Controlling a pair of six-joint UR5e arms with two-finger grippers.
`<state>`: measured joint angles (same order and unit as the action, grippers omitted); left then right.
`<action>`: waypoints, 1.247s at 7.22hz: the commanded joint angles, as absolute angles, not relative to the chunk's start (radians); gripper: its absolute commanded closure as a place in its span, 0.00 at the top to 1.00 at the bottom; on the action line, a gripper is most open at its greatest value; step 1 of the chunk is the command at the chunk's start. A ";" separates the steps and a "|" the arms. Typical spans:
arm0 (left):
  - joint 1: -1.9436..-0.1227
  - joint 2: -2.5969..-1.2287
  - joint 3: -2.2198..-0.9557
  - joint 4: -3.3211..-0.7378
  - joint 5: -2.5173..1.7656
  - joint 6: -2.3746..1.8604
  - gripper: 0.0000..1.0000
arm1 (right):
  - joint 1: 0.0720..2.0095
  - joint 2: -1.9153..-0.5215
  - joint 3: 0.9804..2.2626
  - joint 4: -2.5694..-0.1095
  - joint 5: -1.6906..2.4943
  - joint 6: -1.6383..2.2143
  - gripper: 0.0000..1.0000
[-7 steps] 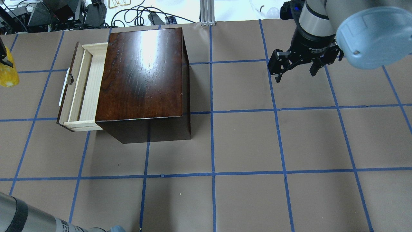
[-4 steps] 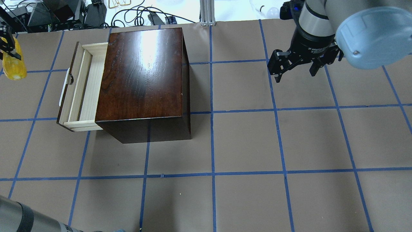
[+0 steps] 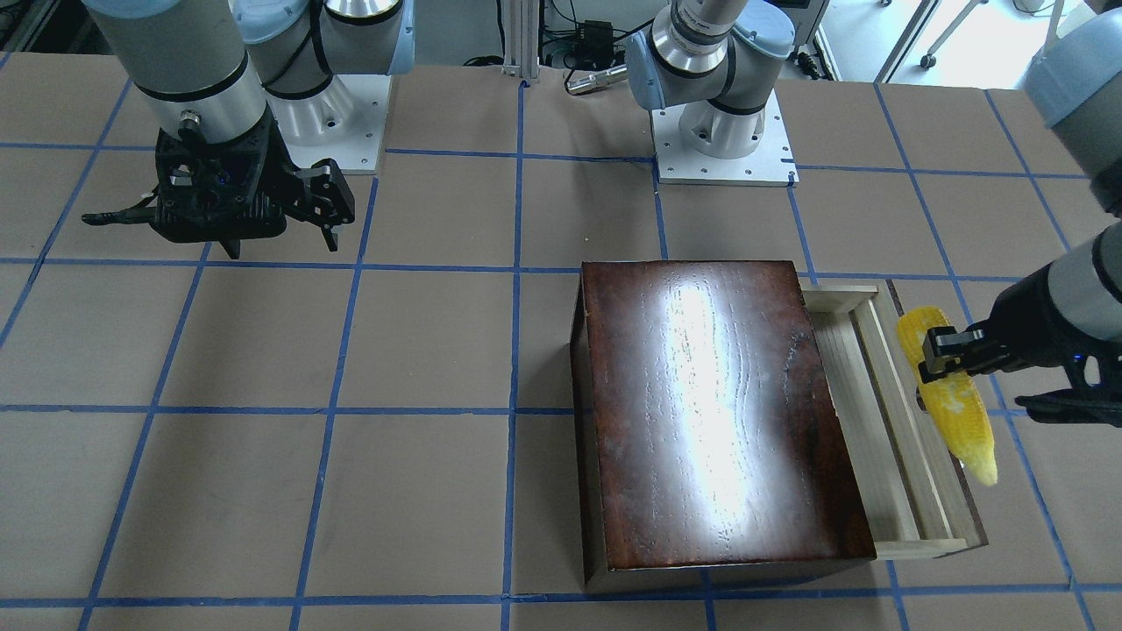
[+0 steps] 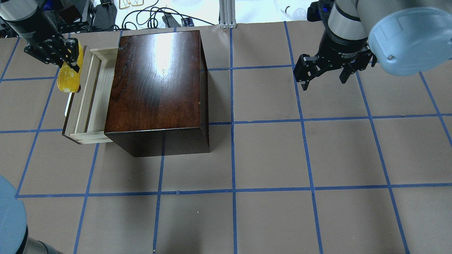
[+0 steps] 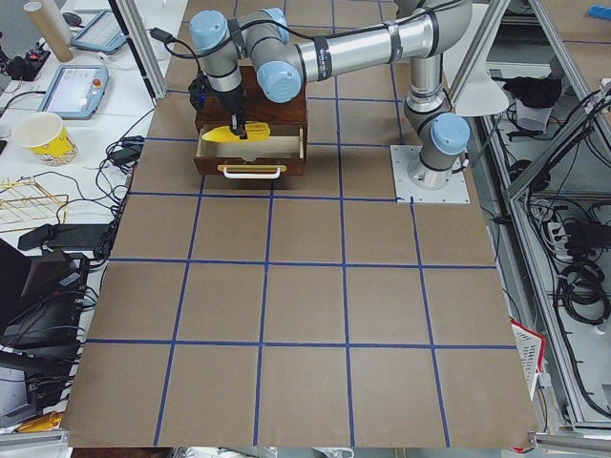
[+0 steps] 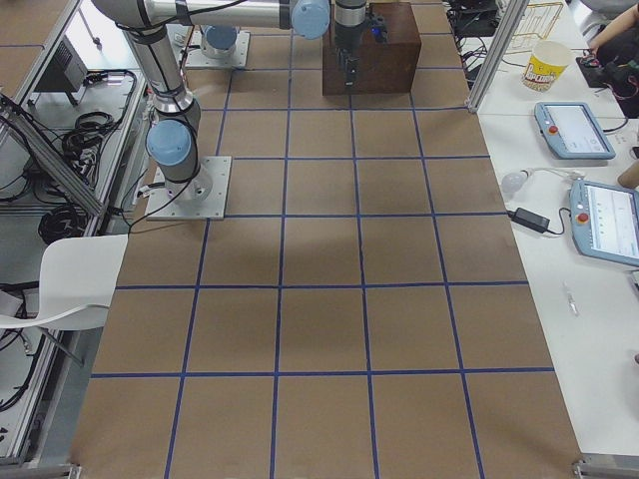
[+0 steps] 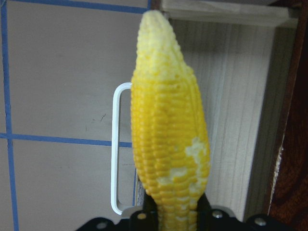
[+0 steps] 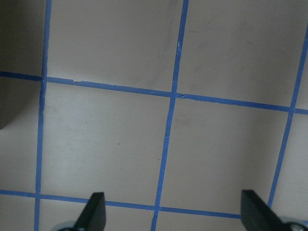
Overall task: Open drawer and put corn inside
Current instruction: 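Lower the corn into the drawer and open the left gripper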
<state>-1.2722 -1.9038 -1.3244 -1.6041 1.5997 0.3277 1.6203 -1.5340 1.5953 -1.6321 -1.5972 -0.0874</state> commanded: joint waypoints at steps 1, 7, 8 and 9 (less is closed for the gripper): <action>-1.289 -1.919 -1.365 -1.583 1.600 0.417 0.00 | 1.621 -1.534 1.595 -1.632 -1.597 -0.087 1.00; -1.281 -1.962 -1.468 -1.428 1.545 0.436 0.10 | 1.618 -1.534 1.595 -1.632 -1.598 -0.087 1.00; -1.281 -1.970 -1.471 -1.424 1.545 0.442 0.47 | 1.621 -1.534 1.595 -1.632 -1.598 -0.087 1.00; -1.281 -1.971 -1.471 -1.424 1.545 0.439 0.52 | 1.618 -1.534 1.595 -1.632 -1.598 -0.087 1.00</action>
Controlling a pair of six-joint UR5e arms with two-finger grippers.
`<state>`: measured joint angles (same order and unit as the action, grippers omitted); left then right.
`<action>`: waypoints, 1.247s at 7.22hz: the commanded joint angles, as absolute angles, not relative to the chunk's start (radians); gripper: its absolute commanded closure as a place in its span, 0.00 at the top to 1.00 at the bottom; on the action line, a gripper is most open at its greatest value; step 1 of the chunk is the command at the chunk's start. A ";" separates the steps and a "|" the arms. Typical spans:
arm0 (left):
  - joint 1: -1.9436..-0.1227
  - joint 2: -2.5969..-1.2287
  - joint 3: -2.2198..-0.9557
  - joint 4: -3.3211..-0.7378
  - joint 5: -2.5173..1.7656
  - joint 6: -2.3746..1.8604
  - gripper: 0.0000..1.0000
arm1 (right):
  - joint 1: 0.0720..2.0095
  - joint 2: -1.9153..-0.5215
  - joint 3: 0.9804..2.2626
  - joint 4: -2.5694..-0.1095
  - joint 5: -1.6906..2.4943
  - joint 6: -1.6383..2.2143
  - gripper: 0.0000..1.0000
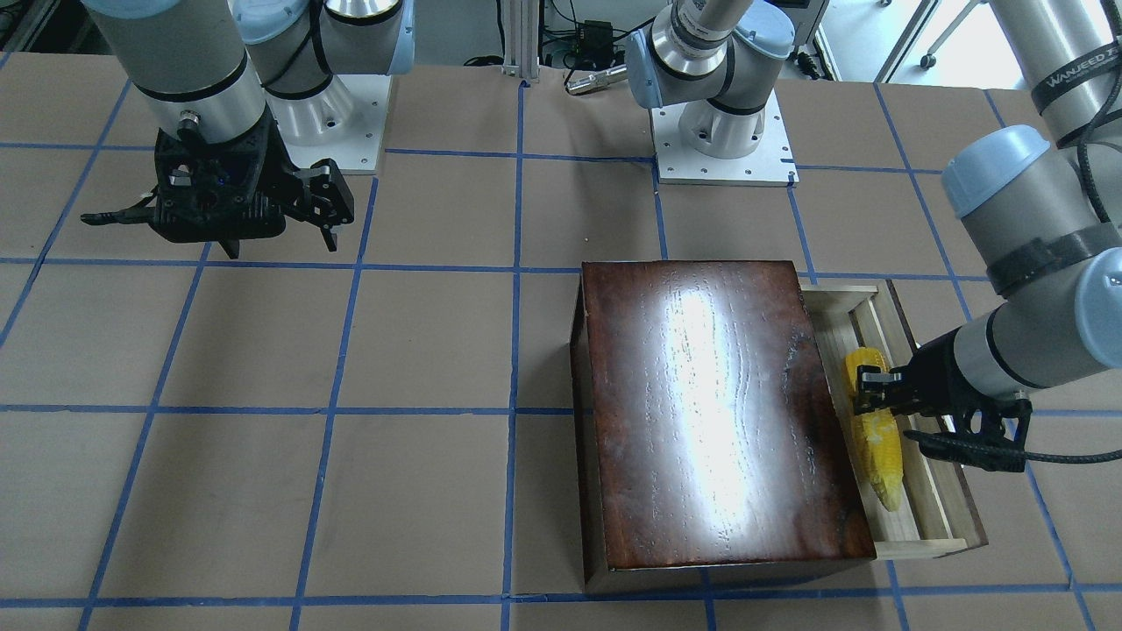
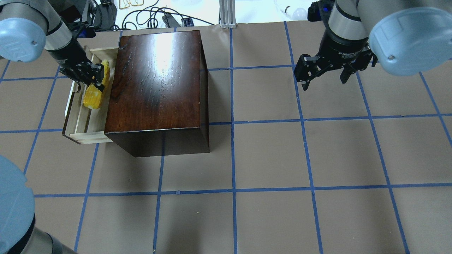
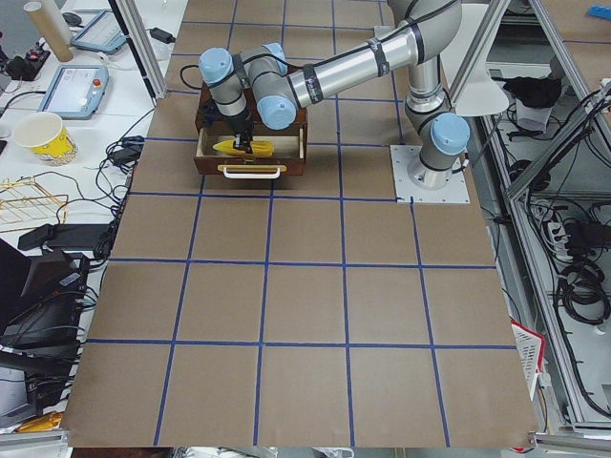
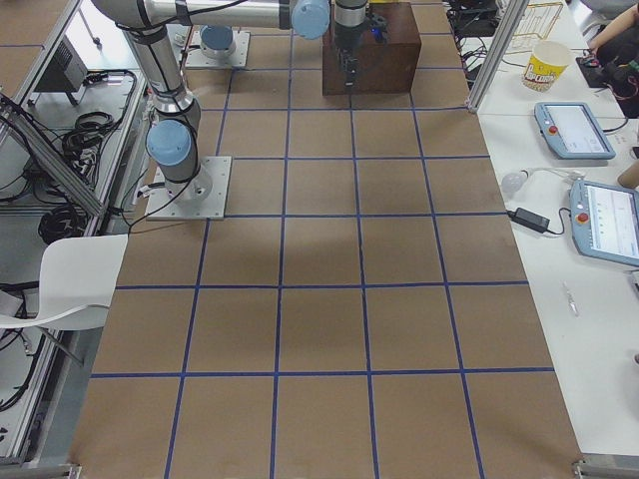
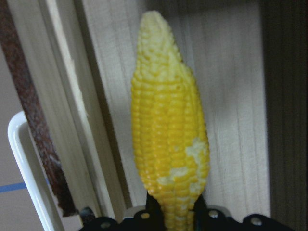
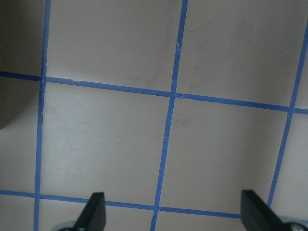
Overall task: Open drawer and put corn inside
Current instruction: 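Lower the corn into the drawer and open the left gripper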
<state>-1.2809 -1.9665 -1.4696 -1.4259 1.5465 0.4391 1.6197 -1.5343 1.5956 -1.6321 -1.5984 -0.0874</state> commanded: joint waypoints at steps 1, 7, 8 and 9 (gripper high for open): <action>-1.282 -1.971 -1.471 -1.424 1.537 0.439 0.82 | 1.621 -1.534 1.595 -1.632 -1.598 -0.087 1.00; -1.313 -1.889 -1.364 -1.439 1.555 0.417 1.00 | 1.621 -1.534 1.595 -1.632 -1.598 -0.087 1.00; -1.345 -1.872 -1.341 -1.456 1.565 0.337 1.00 | 1.621 -1.535 1.595 -1.632 -1.598 -0.087 1.00; -1.380 -1.855 -1.339 -1.498 1.581 0.272 1.00 | 1.621 -1.534 1.595 -1.632 -1.598 -0.087 1.00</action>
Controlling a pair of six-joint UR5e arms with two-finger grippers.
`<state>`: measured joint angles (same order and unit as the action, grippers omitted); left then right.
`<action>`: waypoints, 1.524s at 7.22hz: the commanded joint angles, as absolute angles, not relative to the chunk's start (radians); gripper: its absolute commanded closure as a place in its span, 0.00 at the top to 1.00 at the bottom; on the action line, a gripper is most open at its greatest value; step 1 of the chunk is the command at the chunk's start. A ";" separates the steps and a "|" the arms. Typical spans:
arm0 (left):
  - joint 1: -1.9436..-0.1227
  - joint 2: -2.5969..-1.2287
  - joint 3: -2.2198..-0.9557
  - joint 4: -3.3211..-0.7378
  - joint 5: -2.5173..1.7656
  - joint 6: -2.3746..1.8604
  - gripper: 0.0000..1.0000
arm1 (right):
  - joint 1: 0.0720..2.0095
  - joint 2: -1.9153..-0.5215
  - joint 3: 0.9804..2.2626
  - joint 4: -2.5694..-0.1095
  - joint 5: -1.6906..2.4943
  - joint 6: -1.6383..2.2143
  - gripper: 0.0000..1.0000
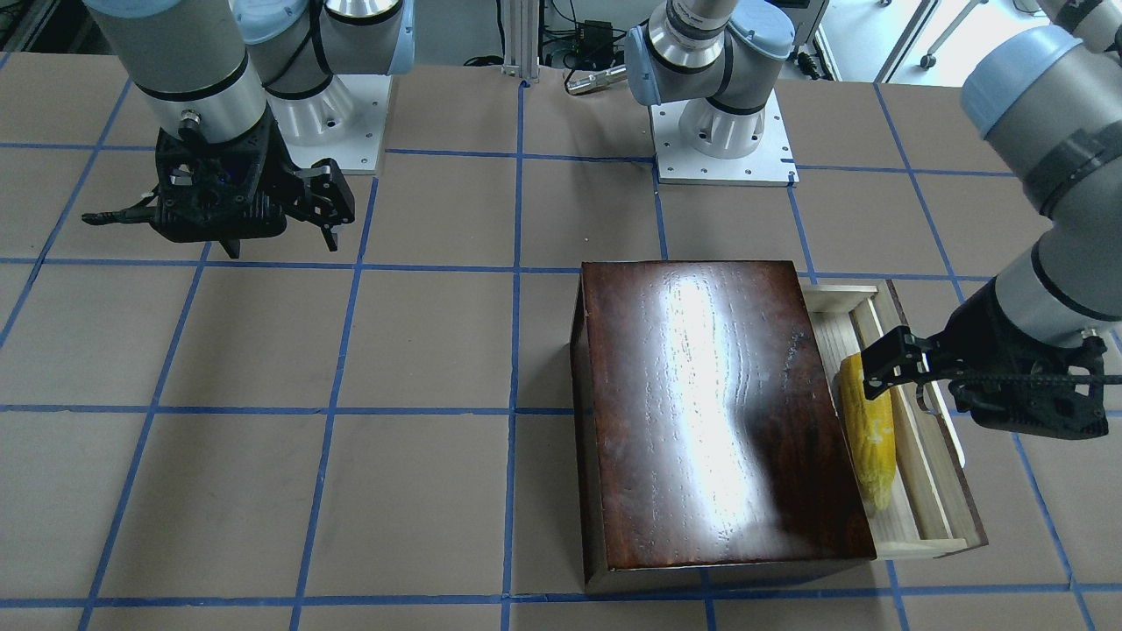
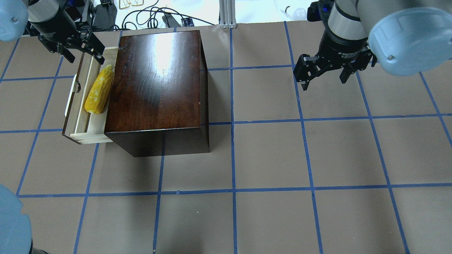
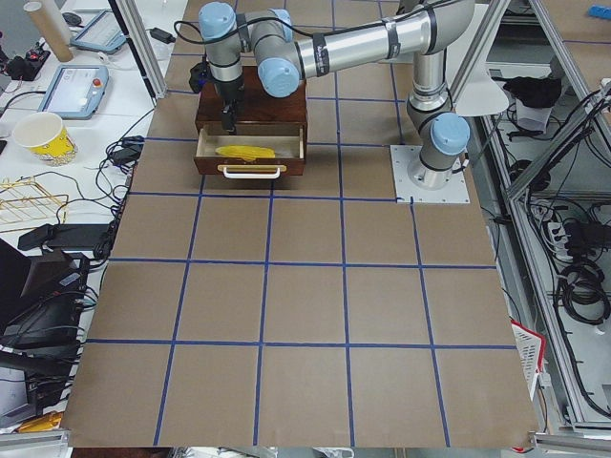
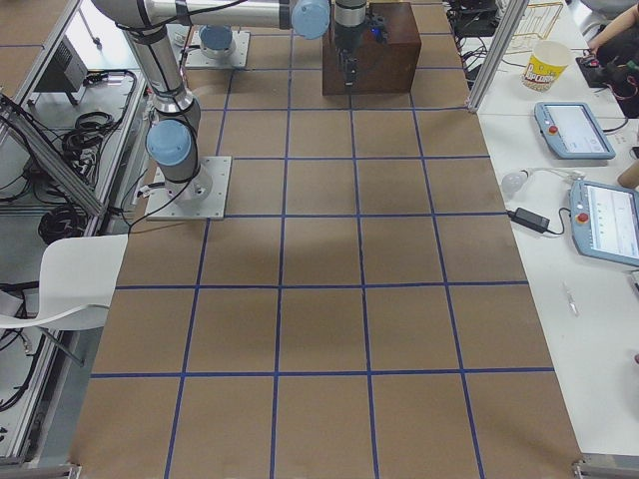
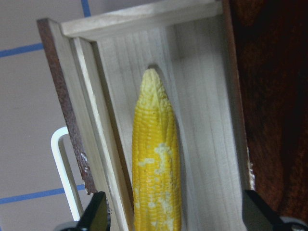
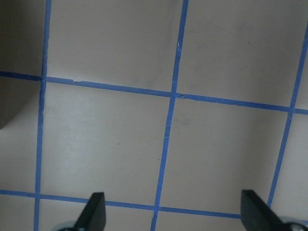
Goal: Open drawer and put corn inside
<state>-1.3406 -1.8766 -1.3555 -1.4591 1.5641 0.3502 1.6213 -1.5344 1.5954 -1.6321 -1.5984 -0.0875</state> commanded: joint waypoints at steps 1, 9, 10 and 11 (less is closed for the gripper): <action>-1.428 -1.836 -1.339 -1.508 1.575 0.196 1.00 | 1.621 -1.534 1.595 -1.632 -1.598 -0.087 1.00; -1.594 -1.720 -1.474 -1.537 1.571 0.011 1.00 | 1.618 -1.534 1.595 -1.632 -1.598 -0.087 1.00; -1.592 -1.701 -1.491 -1.537 1.575 -0.021 1.00 | 1.618 -1.534 1.595 -1.632 -1.598 -0.087 1.00; -1.591 -1.694 -1.494 -1.540 1.583 -0.021 1.00 | 1.621 -1.534 1.595 -1.632 -1.598 -0.087 1.00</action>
